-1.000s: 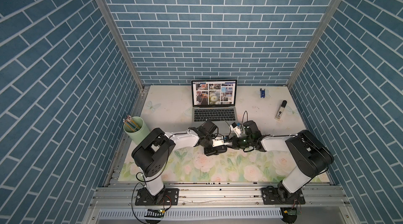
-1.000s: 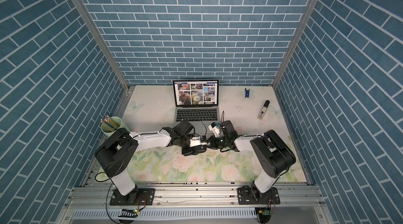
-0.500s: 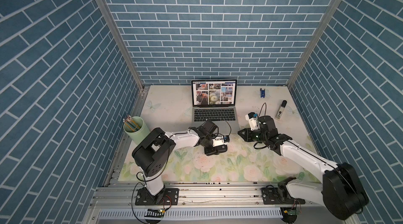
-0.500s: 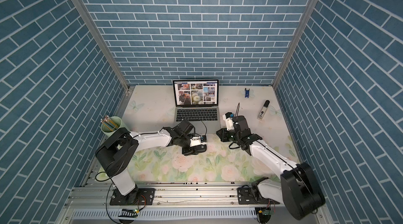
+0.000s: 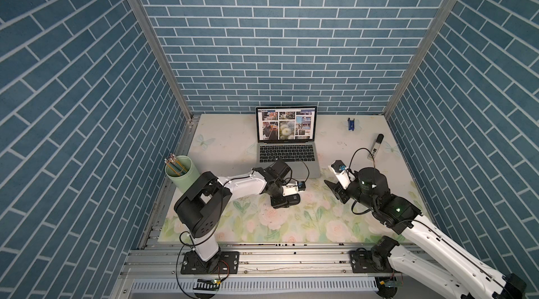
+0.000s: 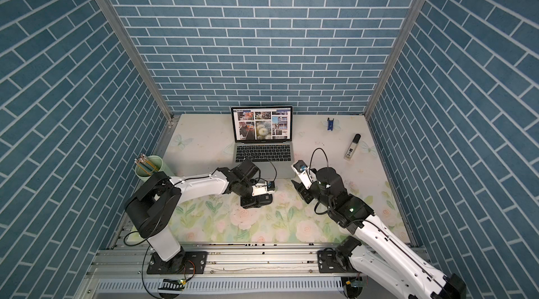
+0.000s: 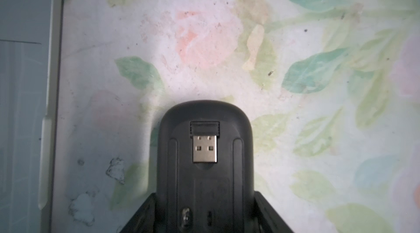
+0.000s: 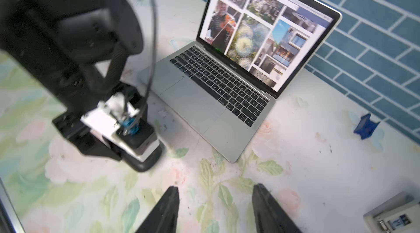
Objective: Remove the wireless mouse receiver from the laptop
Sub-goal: Insert the USB plug into the mouse.
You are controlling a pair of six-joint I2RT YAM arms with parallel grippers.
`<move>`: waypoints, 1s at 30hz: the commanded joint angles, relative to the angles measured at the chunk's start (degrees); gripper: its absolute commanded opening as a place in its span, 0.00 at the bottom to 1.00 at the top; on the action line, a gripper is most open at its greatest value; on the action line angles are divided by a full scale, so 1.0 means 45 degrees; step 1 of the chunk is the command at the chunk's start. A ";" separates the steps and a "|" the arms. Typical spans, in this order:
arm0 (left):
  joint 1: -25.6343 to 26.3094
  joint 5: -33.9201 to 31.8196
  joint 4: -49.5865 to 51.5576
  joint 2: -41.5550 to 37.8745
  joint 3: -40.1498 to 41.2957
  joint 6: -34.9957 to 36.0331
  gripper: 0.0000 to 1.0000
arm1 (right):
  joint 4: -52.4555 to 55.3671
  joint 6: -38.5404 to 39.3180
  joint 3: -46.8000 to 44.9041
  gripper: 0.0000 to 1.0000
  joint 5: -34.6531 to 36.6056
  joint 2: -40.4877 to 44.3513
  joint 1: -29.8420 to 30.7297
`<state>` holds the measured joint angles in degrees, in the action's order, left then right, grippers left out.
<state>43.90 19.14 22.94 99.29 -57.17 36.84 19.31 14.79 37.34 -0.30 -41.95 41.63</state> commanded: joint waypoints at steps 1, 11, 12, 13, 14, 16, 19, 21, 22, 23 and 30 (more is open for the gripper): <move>0.0004 0.0385 0.1127 -0.0718 -0.0883 -0.0173 0.46 | 0.1192 0.4268 0.0037 0.55 -0.0680 0.0829 0.0357; -0.0029 0.1405 0.2942 -0.0952 -0.2961 -0.0277 0.47 | 0.0495 0.8761 -0.0394 0.54 -0.2254 0.0654 0.1490; -0.0029 0.1467 0.3029 -0.0924 -0.3049 -0.0312 0.47 | 0.0332 0.8989 -0.0458 0.54 -0.2129 0.0501 0.1667; -0.0026 0.1507 0.3128 -0.0892 -0.3177 -0.0344 0.47 | 0.0162 0.9254 -0.0568 0.54 -0.1889 0.0340 0.1909; -0.0029 0.1563 0.3214 -0.0894 -0.3264 -0.0365 0.47 | -0.0027 0.9419 -0.0685 0.54 -0.1653 0.0192 0.2120; -0.0014 0.1772 0.3421 -0.0926 -0.3467 -0.0374 0.47 | -0.0525 0.9670 -0.0889 0.54 -0.1336 -0.0225 0.2561; -0.0029 0.2242 0.3581 -0.1042 -0.3638 -0.0340 0.47 | -0.1142 0.9702 -0.1045 0.54 -0.1105 -0.0932 0.2953; -0.0019 0.2636 0.3591 -0.1135 -0.3721 -0.0325 0.47 | -0.1614 0.9722 -0.1139 0.54 -0.0740 -0.1302 0.3196; -0.0029 0.2856 0.3575 -0.1183 -0.3758 -0.0335 0.47 | -0.1918 0.9768 -0.1180 0.54 -0.0449 -0.1426 0.3310; -0.0028 0.3028 0.3560 -0.1221 -0.3761 -0.0354 0.47 | -0.2178 0.9760 -0.1194 0.54 -0.0238 -0.1527 0.3393; -0.0014 0.3748 0.3589 -0.1302 -0.3677 -0.0374 0.48 | -0.3241 0.9516 -0.0976 0.54 0.0966 -0.2261 0.3698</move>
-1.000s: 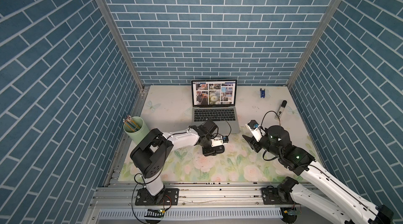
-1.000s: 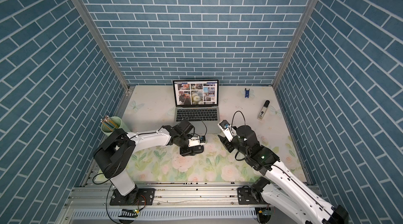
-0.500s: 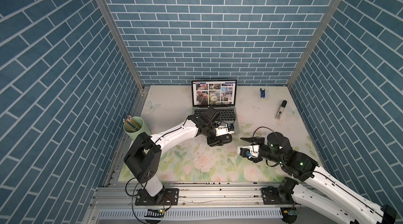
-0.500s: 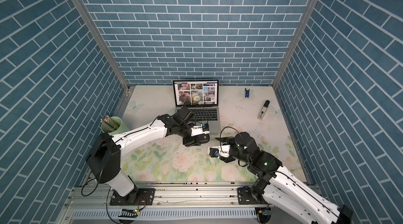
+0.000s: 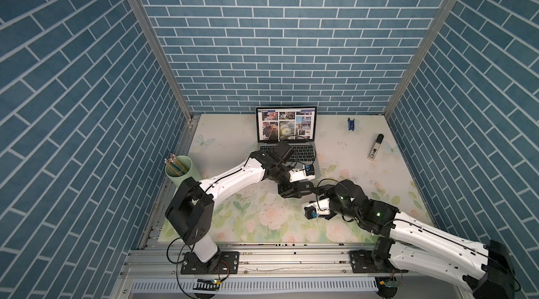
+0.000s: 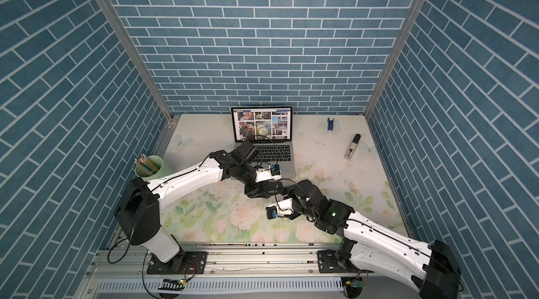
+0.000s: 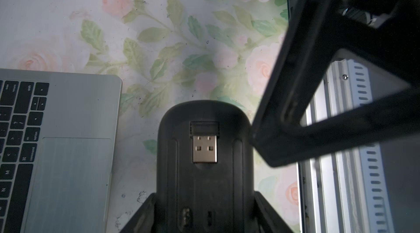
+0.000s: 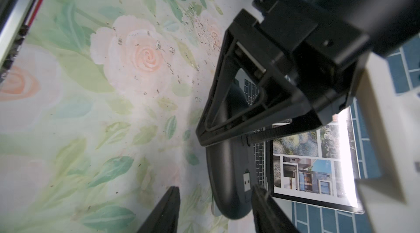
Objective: Remove the wireless mouse receiver from the laptop
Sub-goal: Insert the USB plug into the mouse, then place the mouse at the center of the board.
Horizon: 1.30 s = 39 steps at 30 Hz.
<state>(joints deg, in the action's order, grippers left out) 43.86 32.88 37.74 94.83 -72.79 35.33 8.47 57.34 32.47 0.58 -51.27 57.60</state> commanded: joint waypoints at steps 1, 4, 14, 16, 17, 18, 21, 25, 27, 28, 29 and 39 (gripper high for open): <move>0.0005 0.0793 0.0306 -0.0321 -0.0215 -0.0039 0.48 | -0.0901 0.0003 0.0145 0.54 0.0885 -0.0332 0.0206; 0.0000 0.1044 0.0286 -0.0423 -0.0247 -0.0039 0.48 | -0.1094 -0.0193 0.0168 0.54 0.1032 -0.0700 0.0369; -0.0010 0.1530 0.0306 -0.0640 -0.0227 -0.0041 0.48 | -0.1993 -0.0886 0.0245 0.45 0.1975 -0.1615 0.0783; 0.0000 0.1574 0.0306 -0.0633 -0.0210 -0.0049 0.48 | -0.2085 -0.0963 0.0265 0.38 0.2029 -0.1718 0.0854; 0.0000 0.1610 0.0306 -0.0608 -0.0227 -0.0038 0.48 | -0.2116 -0.0981 0.0275 0.34 0.2039 -0.1754 0.0866; -0.0001 0.1645 0.0325 -0.0605 -0.0229 -0.0036 0.48 | -0.2135 -0.1004 0.0285 0.31 0.2039 -0.1790 0.0901; -0.0005 0.1769 0.0325 -0.0606 -0.0267 -0.0038 0.48 | -0.2155 -0.1063 0.0303 0.23 0.2063 -0.1850 0.0948; -0.0004 0.1851 0.0315 -0.0614 -0.0325 -0.0030 0.48 | -0.2134 -0.1121 0.0342 0.04 0.2070 -0.1951 0.1009; -0.0014 0.1895 0.0330 -0.0606 -0.0347 -0.0020 0.48 | -0.2075 -0.1141 0.0395 0.00 0.2069 -0.2017 0.1028; -0.0012 0.1956 0.0333 -0.0603 -0.0364 -0.0021 0.49 | -0.2061 -0.1160 0.0402 0.00 0.2049 -0.2044 0.1046; 0.0001 0.1984 0.0308 -0.0604 -0.0366 -0.0019 0.51 | -0.2043 -0.1179 0.0421 0.00 0.2039 -0.2080 0.1051; -0.0019 0.2030 0.0346 -0.0584 -0.0383 0.0150 1.00 | -0.1821 -0.1295 0.0517 0.00 0.1915 -0.2159 0.1100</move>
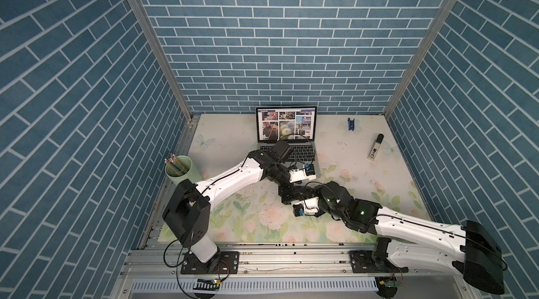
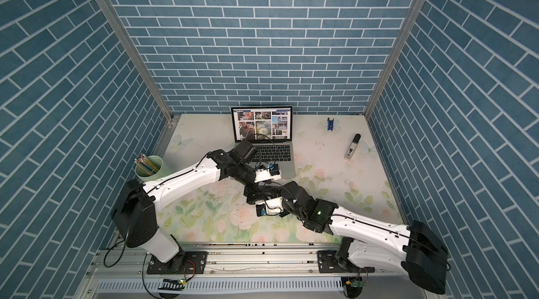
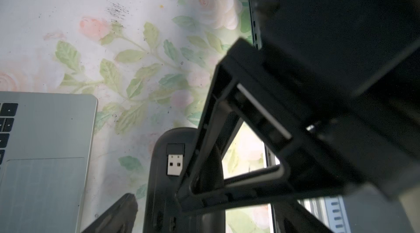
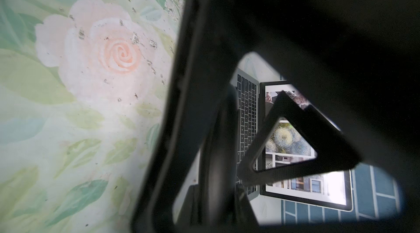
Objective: Remove the wireless mouse receiver from the laptop
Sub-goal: Place the mouse at the center of the board.
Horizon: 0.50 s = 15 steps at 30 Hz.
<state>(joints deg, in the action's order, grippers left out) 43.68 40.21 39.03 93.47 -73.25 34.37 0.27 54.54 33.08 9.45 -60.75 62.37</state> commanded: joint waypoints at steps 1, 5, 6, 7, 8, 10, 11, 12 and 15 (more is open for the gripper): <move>0.0020 0.0495 0.0177 -0.0286 -0.0313 0.0525 1.00 | 0.0069 -0.0705 0.0383 0.00 -0.0074 -0.0074 0.0046; 0.0020 0.0597 0.0601 -0.0418 -0.0434 0.0994 1.00 | 0.0396 -0.0978 0.0364 0.00 -0.0104 -0.0171 0.0046; 0.0020 0.0548 0.0761 -0.0440 -0.0477 0.1127 1.00 | 0.0479 -0.1069 0.0344 0.00 -0.0060 -0.0196 0.0043; 0.0020 0.0453 0.0832 -0.0489 -0.0479 0.1199 1.00 | 0.0523 -0.1209 0.0296 0.00 -0.0033 -0.0218 0.0037; 0.0001 0.0400 0.0873 -0.0531 -0.0465 0.1235 1.00 | 0.0561 -0.1296 0.0267 0.00 -0.0012 -0.0224 0.0046; -0.0077 0.0377 0.1040 -0.0663 -0.0445 0.1464 1.00 | 0.0680 -0.1509 0.0171 0.00 0.0009 -0.0195 0.0047; -0.0123 0.0319 0.1092 -0.0726 -0.0393 0.1535 1.00 | 0.0742 -0.1637 0.0132 0.00 0.0009 -0.0174 0.0045; -0.0178 0.0213 0.1112 -0.0807 -0.0330 0.1574 0.99 | 0.0810 -0.1750 0.0096 0.00 -0.0009 -0.0142 0.0032; -0.0505 -0.0654 0.0959 -0.1194 0.0029 0.1583 1.00 | 0.1165 -0.2394 0.0016 0.00 0.0084 0.0029 0.0012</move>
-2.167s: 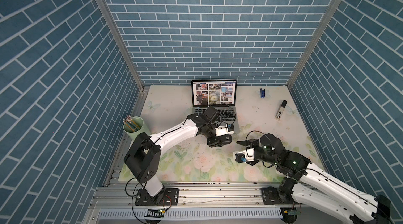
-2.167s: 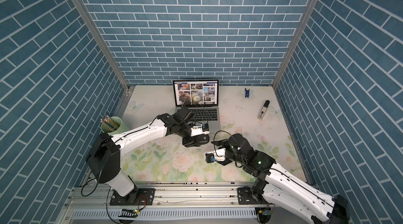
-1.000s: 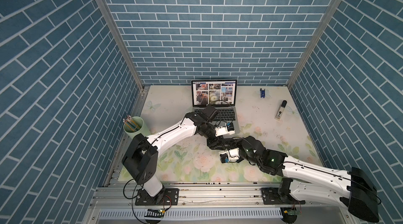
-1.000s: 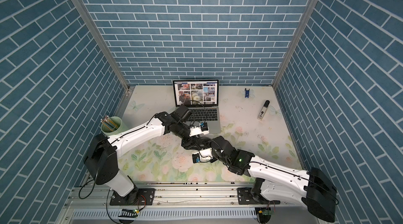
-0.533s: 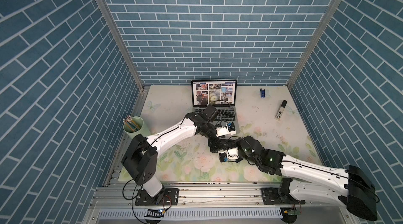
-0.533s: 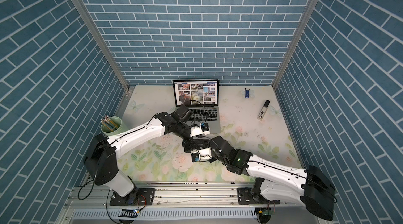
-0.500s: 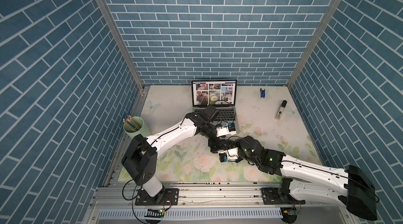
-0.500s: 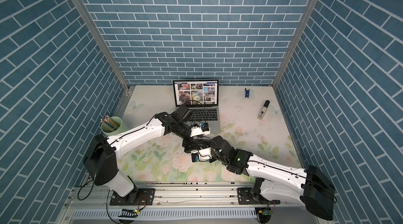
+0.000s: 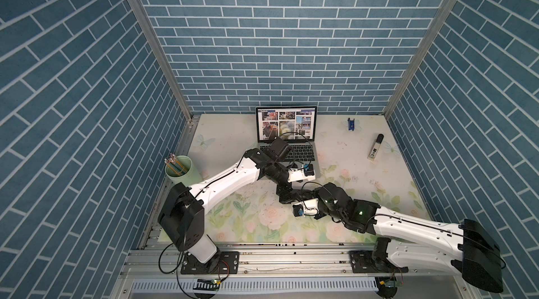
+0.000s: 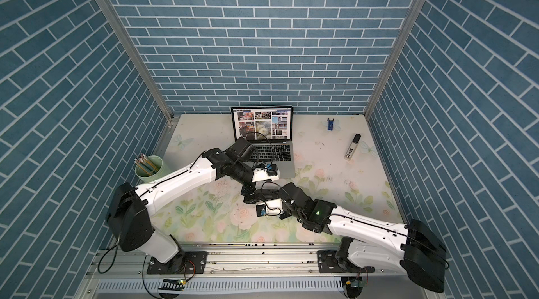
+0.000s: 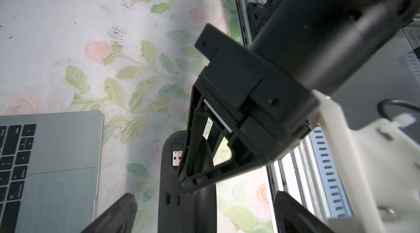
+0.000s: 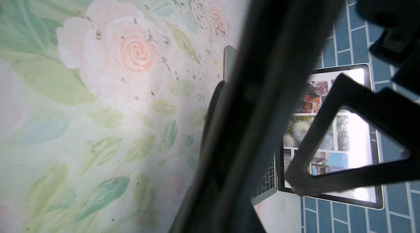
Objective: Remove the wireless mouse receiver from the laptop
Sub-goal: Place the mouse at the center of the board.
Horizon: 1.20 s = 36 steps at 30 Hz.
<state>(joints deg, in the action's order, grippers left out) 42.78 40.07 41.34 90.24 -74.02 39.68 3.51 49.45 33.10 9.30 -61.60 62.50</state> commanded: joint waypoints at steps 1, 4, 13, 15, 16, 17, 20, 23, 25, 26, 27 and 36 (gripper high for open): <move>-0.0511 -0.1002 0.0302 -0.0683 0.0387 0.0345 1.00 | 0.0589 -0.1701 0.0020 0.00 0.0092 0.0308 -0.0084; -0.1251 -0.2408 -0.0704 -0.1576 0.1211 0.0056 1.00 | 0.1131 -0.3518 0.0108 0.00 -0.0258 0.0554 -0.0713; -0.3564 -0.6810 -0.6939 -0.5130 0.4959 -0.2042 1.00 | 0.1332 -1.1454 0.0853 0.00 -0.6205 0.0322 -0.6593; -0.3720 -0.7339 -0.7806 -0.5526 0.5449 -0.2465 1.00 | 0.0843 -1.3168 0.0853 0.00 -0.7918 -0.0235 -0.7988; -0.3736 -0.7577 -0.8181 -0.5720 0.5646 -0.2674 1.00 | 0.0428 -1.3995 0.0758 0.00 -0.8662 -0.0481 -0.8629; -0.3732 -0.7723 -0.8435 -0.5839 0.5774 -0.2877 1.00 | -0.0127 -1.4661 0.0605 0.00 -0.9194 -0.0555 -0.9119; -0.3746 -0.7927 -0.8930 -0.6115 0.6082 -0.3320 1.00 | -0.2469 -1.6937 -0.0264 0.00 -1.0185 -0.0511 -1.0574; -0.3747 -0.8006 -0.9048 -0.6262 0.6266 -0.3538 1.00 | -0.3732 -1.8248 -0.0929 0.00 -1.0466 -0.0784 -1.1822; -0.3750 -0.8047 -0.9052 -0.6318 0.6382 -0.3587 1.00 | -0.4391 -1.8667 -0.1281 0.00 -1.0402 -0.1073 -1.2158; -0.3746 -0.8065 -0.9033 -0.6320 0.6426 -0.3595 1.00 | -0.4486 -1.8722 -0.1354 0.00 -1.0327 -0.1246 -1.2170; -0.3750 -0.8066 -0.9016 -0.6337 0.6463 -0.3602 1.00 | -0.4528 -1.8742 -0.1405 0.00 -1.0309 -0.1440 -1.2170; -0.3839 -0.8146 -0.9072 -0.6247 0.6757 -0.3597 1.00 | -0.5074 -1.8385 -0.2485 0.00 -0.9807 -0.2653 -1.2343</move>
<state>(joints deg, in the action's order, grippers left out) 26.11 3.84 1.63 62.43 -44.62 24.18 -15.66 -32.80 22.98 -35.03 -71.81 7.44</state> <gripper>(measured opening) 0.996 0.242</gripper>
